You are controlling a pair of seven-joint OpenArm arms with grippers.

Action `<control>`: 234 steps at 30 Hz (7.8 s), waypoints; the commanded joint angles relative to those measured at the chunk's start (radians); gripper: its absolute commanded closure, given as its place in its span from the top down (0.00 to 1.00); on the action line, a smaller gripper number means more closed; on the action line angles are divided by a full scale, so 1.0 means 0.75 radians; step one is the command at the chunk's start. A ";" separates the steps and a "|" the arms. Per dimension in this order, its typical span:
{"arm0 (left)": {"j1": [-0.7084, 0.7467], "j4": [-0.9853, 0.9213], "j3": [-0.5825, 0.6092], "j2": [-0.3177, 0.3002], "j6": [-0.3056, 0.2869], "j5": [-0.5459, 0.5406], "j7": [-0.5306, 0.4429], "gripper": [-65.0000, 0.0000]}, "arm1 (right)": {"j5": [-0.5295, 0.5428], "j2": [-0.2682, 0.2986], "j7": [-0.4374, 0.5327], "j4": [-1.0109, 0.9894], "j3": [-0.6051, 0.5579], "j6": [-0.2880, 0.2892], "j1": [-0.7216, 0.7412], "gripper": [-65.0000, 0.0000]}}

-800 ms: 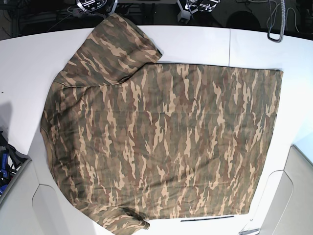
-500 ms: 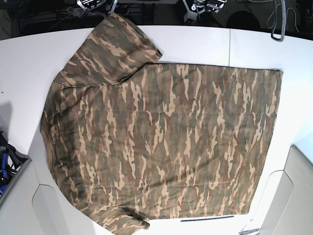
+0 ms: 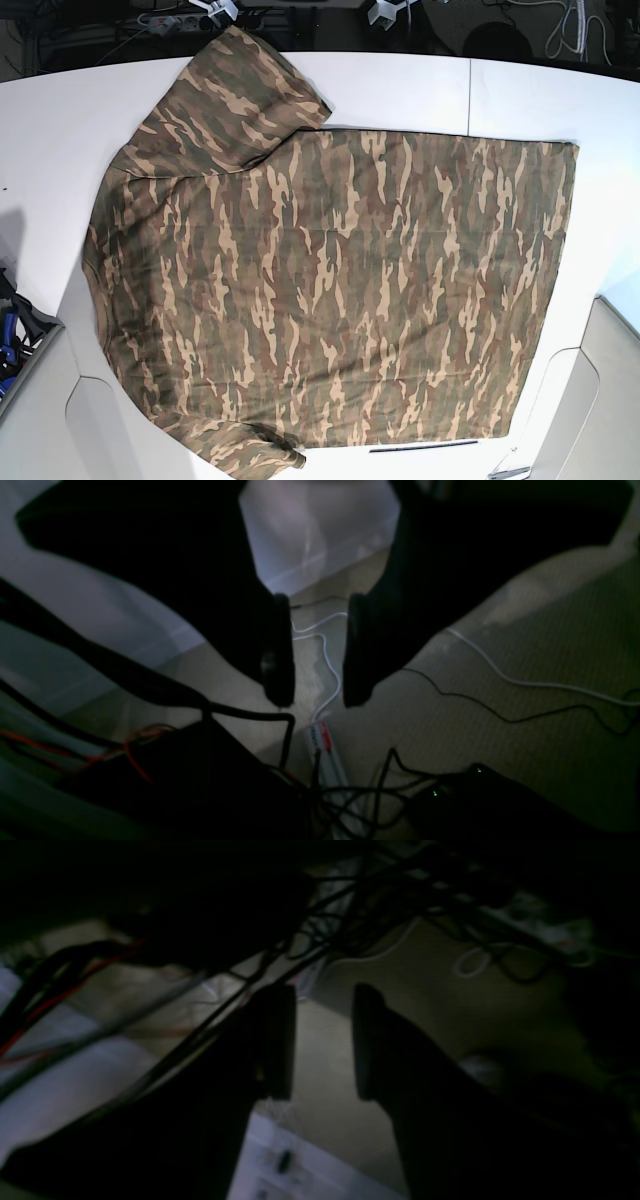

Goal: Fold the T-shirt properly

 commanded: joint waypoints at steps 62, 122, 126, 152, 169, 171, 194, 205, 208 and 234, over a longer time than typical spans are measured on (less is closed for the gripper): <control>0.856 2.109 -1.044 -0.211 -0.091 -0.783 0.403 0.63 | 1.075 0.140 -0.824 1.909 0.697 0.111 -0.551 0.60; 0.244 1.172 -0.829 -0.537 0.055 -1.062 0.383 0.73 | 1.098 0.108 -0.824 1.411 0.447 0.137 -0.287 0.60; 0.228 1.172 -0.829 -0.537 0.002 -1.062 0.388 0.73 | 1.098 0.108 -0.823 1.411 0.448 0.137 -0.286 0.60; -0.032 1.183 -0.852 -0.542 -0.144 -1.068 0.373 0.00 | 1.263 0.086 -0.850 1.601 0.559 0.140 -0.164 0.00; -0.330 1.146 -0.856 -0.511 -0.022 -0.846 0.279 0.00 | 1.091 0.087 -0.849 1.382 0.635 0.144 0.381 0.00; -0.368 1.118 -0.855 -0.511 -0.023 -0.830 0.252 0.00 | 1.086 0.087 -0.848 1.298 0.635 0.146 0.460 0.00; -0.709 0.686 -0.705 -0.496 -0.023 -0.726 0.152 0.00 | 0.876 0.087 -0.715 0.724 0.632 0.154 1.037 0.00; -0.724 0.671 -0.705 -0.463 -0.022 -0.691 0.142 0.41 | 0.778 0.087 -0.529 0.487 0.632 0.153 1.084 0.51; -0.724 0.672 -0.705 -0.464 -0.018 -0.693 0.195 0.42 | 0.780 0.087 -0.563 0.474 0.632 0.153 1.077 0.70; -0.640 0.674 -1.015 -0.473 -0.048 -0.915 0.478 0.51 | 0.921 0.135 -0.754 0.693 1.130 0.138 0.779 0.70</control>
